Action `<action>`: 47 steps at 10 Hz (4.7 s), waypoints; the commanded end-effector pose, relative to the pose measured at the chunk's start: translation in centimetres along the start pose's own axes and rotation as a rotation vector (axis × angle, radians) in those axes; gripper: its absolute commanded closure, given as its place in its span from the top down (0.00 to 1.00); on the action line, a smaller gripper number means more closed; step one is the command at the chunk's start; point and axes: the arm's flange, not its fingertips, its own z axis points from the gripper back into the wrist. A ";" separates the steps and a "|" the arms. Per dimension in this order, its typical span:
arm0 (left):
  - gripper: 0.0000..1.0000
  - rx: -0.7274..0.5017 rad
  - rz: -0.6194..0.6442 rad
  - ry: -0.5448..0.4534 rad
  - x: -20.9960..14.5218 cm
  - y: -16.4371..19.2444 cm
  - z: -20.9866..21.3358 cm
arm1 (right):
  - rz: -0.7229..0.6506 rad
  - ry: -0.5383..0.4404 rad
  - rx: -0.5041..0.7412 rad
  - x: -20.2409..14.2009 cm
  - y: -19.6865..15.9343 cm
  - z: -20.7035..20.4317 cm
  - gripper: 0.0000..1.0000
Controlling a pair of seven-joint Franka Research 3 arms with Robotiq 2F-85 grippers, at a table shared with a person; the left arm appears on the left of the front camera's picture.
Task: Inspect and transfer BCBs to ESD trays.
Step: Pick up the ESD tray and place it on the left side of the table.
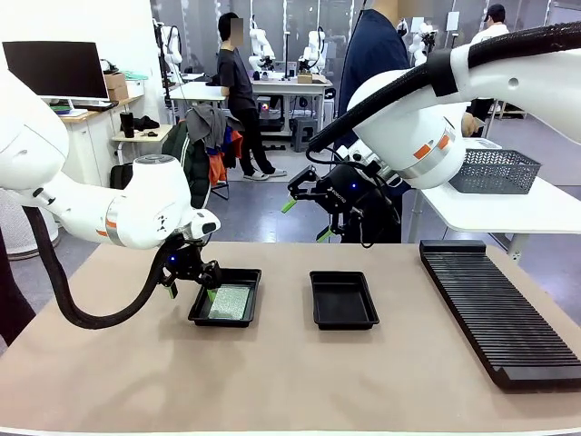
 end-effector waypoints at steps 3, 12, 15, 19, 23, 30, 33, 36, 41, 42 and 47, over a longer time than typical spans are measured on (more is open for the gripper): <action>0.96 0.013 0.014 -0.012 0.0 0.2 -0.2 | -0.017 -0.005 -0.018 0.3 0.3 -0.1 1.00; 0.34 0.000 0.015 -0.061 1.1 -0.4 -1.0 | -0.017 -0.005 -0.018 0.3 0.3 -0.1 1.00; 0.32 0.003 0.013 -0.066 1.1 -0.4 -0.4 | -0.017 -0.005 -0.018 0.3 0.3 -0.1 1.00; 0.01 0.005 0.025 -0.053 1.4 -0.3 -0.9 | -0.017 -0.005 -0.018 0.3 0.3 -0.1 1.00; 0.00 -0.011 0.047 -0.058 1.3 0.2 -0.5 | -0.017 -0.005 -0.018 0.3 0.3 -0.1 1.00; 0.00 -0.223 0.120 -0.060 0.6 4.3 -0.2 | -0.017 -0.005 -0.018 0.3 0.3 -0.1 1.00; 0.00 -0.305 0.137 -0.077 0.3 5.6 -0.3 | -0.017 -0.005 -0.018 0.3 0.3 -0.1 1.00; 0.00 -0.340 0.151 -0.097 -0.2 6.4 -0.1 | -0.017 -0.005 -0.018 0.3 0.3 -0.1 1.00; 0.00 -0.295 0.168 -0.145 -2.8 10.2 2.8 | -0.017 -0.005 -0.018 0.3 0.3 -0.1 1.00; 0.00 -0.289 0.172 -0.144 -3.5 12.4 3.6 | -0.017 -0.005 -0.018 0.3 0.3 -0.1 1.00; 0.00 -0.251 0.152 -0.152 -5.8 21.7 5.4 | -0.017 -0.005 -0.018 0.3 0.3 -0.1 1.00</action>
